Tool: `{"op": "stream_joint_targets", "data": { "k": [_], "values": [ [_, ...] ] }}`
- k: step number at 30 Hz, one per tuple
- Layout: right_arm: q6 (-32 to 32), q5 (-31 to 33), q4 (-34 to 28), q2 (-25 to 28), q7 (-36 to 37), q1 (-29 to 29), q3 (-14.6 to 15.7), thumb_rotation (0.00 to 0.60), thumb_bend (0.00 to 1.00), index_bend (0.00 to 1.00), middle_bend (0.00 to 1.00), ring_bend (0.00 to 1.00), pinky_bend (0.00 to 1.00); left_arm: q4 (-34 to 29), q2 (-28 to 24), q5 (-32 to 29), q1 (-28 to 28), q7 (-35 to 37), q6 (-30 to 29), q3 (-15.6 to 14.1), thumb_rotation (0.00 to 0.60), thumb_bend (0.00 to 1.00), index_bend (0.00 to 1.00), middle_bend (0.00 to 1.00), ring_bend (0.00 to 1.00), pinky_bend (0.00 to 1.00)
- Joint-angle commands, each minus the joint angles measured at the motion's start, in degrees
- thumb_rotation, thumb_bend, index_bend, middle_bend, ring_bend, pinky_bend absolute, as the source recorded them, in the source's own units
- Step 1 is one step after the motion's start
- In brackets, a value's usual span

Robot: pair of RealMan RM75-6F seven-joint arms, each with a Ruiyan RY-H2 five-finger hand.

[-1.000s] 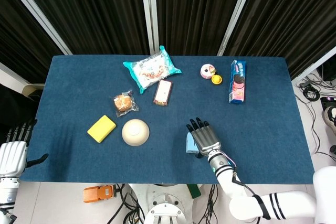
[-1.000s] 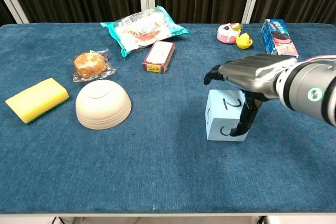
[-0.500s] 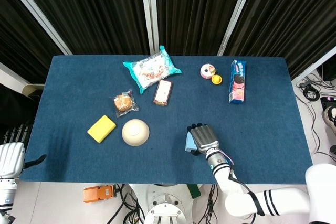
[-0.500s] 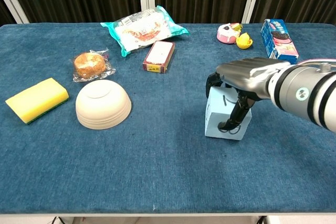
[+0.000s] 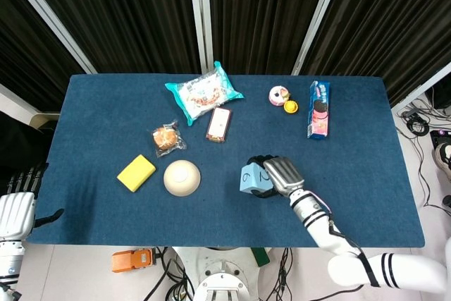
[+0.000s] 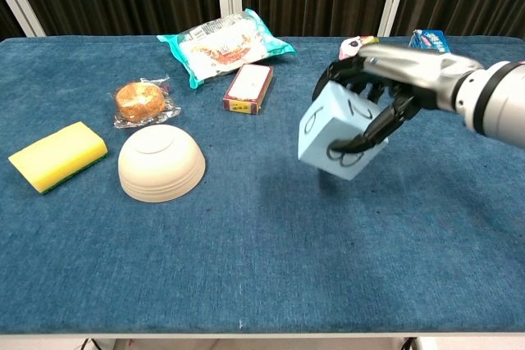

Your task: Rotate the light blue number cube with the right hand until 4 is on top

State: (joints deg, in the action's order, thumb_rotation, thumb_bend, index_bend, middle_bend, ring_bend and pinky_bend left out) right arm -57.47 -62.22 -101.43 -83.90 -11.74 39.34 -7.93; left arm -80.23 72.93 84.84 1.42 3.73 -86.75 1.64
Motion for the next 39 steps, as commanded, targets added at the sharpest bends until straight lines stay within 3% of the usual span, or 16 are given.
{"op": "stream_joint_targets", "data": {
  "k": [1, 8, 12, 16, 24, 31, 34, 39],
  "values": [
    [2.77, -21.31, 18.90, 0.24, 29.18, -3.44, 2.18, 0.552, 0.46, 0.55, 0.41, 0.36, 0.37, -0.57, -0.15, -0.09, 0.01, -0.61, 0.16, -0.07, 0.600, 0.00, 0.00, 0.01, 0.00, 0.00],
    [-4.65, -31.58, 41.61, -9.45, 51.14, -3.01, 6.13, 0.554, 0.47, 0.54, 0.41, 0.35, 0.33, -2.38, -0.51, -0.07, 0.35, -2.30, 0.76, -0.14, 0.600, 0.00, 0.00, 0.01, 0.00, 0.00],
    [-10.70, -33.78, 53.98, -15.85, 60.54, -3.71, 7.10, 0.554, 0.47, 0.54, 0.41, 0.35, 0.32, -3.46, -1.04, -0.29, 0.31, -3.24, 0.67, -0.02, 0.600, 0.00, 0.00, 0.01, 0.00, 0.00],
    [-14.13, -34.39, 62.06, -19.81, 66.56, -4.18, 7.65, 0.552, 0.46, 0.53, 0.41, 0.34, 0.32, -4.39, -1.57, -0.46, 0.27, -3.93, 0.49, 0.14, 0.600, 0.00, 0.00, 0.01, 0.00, 0.00],
    [-16.27, -33.61, 71.26, -24.49, 72.94, -4.79, 7.97, 0.541, 0.47, 0.51, 0.41, 0.32, 0.31, -5.53, -1.78, -0.48, 0.61, -5.01, 0.91, 0.19, 0.600, 0.00, 0.00, 0.01, 0.00, 0.00],
    [-15.36, -32.52, 76.04, -26.52, 75.20, -5.51, 8.39, 0.539, 0.46, 0.42, 0.41, 0.24, 0.23, -5.80, -1.99, -0.41, 0.64, -5.15, 0.79, 0.22, 0.600, 0.00, 0.00, 0.01, 0.00, 0.00],
    [-15.14, -32.57, 76.95, -26.34, 74.61, -5.98, 9.00, 0.539, 0.46, 0.33, 0.40, 0.20, 0.18, -5.67, -1.97, -0.45, 0.62, -5.01, 0.81, 0.20, 0.600, 0.00, 0.00, 0.01, 0.00, 0.00],
    [-14.21, -32.94, 75.17, -23.39, 72.45, -6.56, 10.32, 0.539, 0.44, 0.08, 0.26, 0.06, 0.05, -5.49, -2.01, -0.32, 0.53, -4.70, 0.49, 0.24, 0.600, 0.00, 0.00, 0.01, 0.00, 0.00]
  ]
}}
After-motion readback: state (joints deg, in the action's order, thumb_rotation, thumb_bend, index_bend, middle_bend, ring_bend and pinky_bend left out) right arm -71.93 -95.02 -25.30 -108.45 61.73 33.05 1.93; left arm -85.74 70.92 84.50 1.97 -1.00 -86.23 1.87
